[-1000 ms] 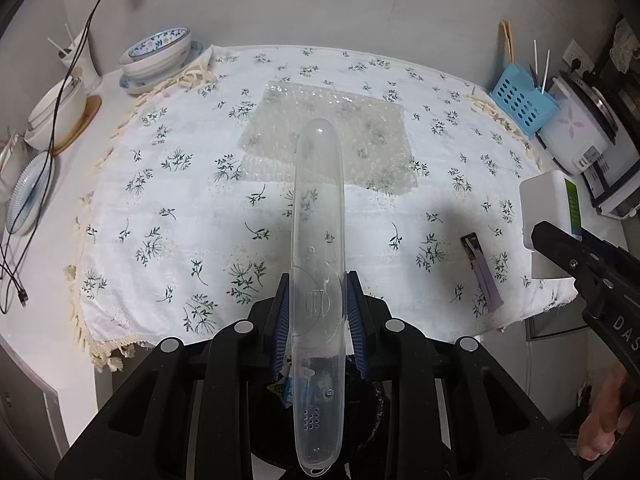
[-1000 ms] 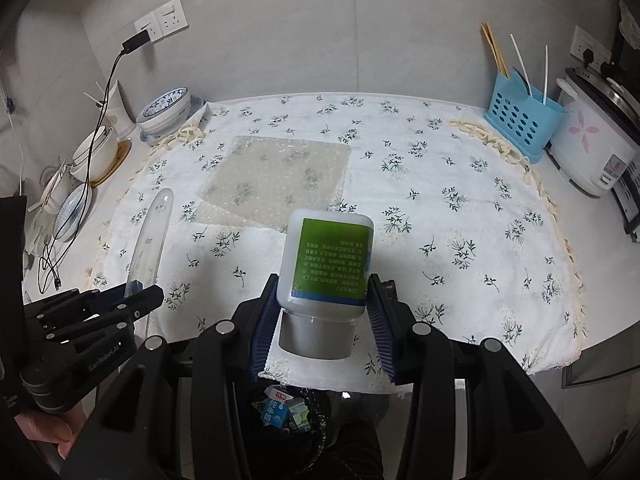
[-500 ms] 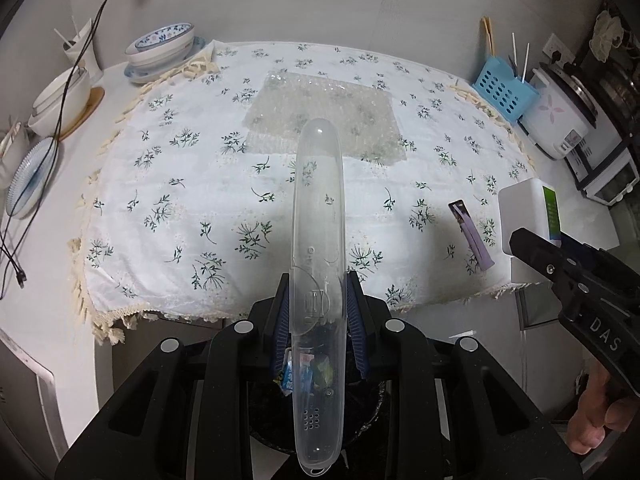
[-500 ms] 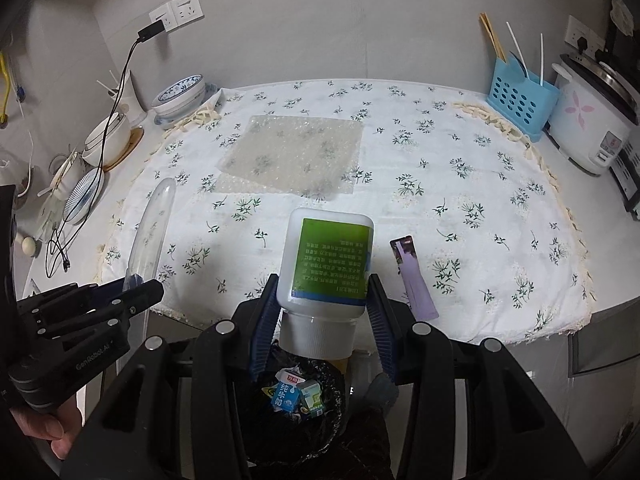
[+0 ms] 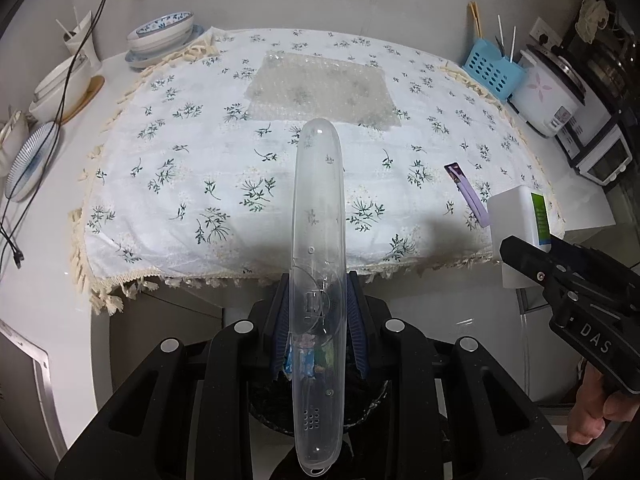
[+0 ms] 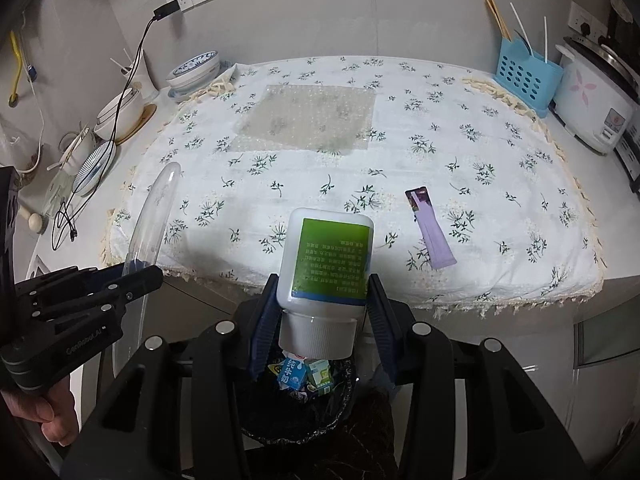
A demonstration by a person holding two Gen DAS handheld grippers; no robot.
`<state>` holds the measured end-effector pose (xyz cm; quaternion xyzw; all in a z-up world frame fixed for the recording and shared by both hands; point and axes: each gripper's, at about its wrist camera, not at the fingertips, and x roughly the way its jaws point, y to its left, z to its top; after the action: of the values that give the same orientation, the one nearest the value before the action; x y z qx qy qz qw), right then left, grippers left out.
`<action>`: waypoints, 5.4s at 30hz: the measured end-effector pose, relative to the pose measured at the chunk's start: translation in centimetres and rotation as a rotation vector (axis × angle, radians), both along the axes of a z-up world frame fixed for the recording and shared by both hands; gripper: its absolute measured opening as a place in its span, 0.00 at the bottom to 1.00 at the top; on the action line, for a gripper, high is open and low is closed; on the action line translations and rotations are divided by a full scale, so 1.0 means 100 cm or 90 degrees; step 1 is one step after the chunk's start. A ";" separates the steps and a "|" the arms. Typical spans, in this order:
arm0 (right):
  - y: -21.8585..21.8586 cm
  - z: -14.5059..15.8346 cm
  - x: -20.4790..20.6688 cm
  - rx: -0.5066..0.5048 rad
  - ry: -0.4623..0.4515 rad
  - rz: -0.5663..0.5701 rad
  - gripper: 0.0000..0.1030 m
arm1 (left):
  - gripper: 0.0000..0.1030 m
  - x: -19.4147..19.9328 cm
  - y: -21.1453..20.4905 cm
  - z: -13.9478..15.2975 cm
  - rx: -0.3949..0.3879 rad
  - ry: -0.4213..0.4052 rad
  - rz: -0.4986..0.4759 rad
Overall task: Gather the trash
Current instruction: 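Lift the white bottle and clear tube and carry them down toward the trash bin, then open the left tool to drop the tube while the right tool releases the bottle, then move both open tools up from the bin back over the table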
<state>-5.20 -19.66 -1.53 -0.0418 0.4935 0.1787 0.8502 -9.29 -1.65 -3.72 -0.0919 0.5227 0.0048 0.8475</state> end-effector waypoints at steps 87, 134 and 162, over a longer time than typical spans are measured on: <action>0.066 -0.225 -0.049 -0.079 0.204 0.097 0.40 | 0.94 -0.054 0.038 -0.205 0.029 0.076 0.044; 0.064 -0.162 -0.033 -0.114 0.115 0.080 0.91 | 0.94 -0.058 0.065 -0.153 0.030 0.059 0.092; -0.001 -0.041 0.014 -0.089 0.001 -0.012 0.92 | 0.94 -0.002 0.044 -0.029 0.028 -0.034 0.059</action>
<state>-3.79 -19.81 -5.64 -0.0964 0.5060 0.1356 0.8463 -9.50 2.77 -6.66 -0.0976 0.4951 0.0531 0.8617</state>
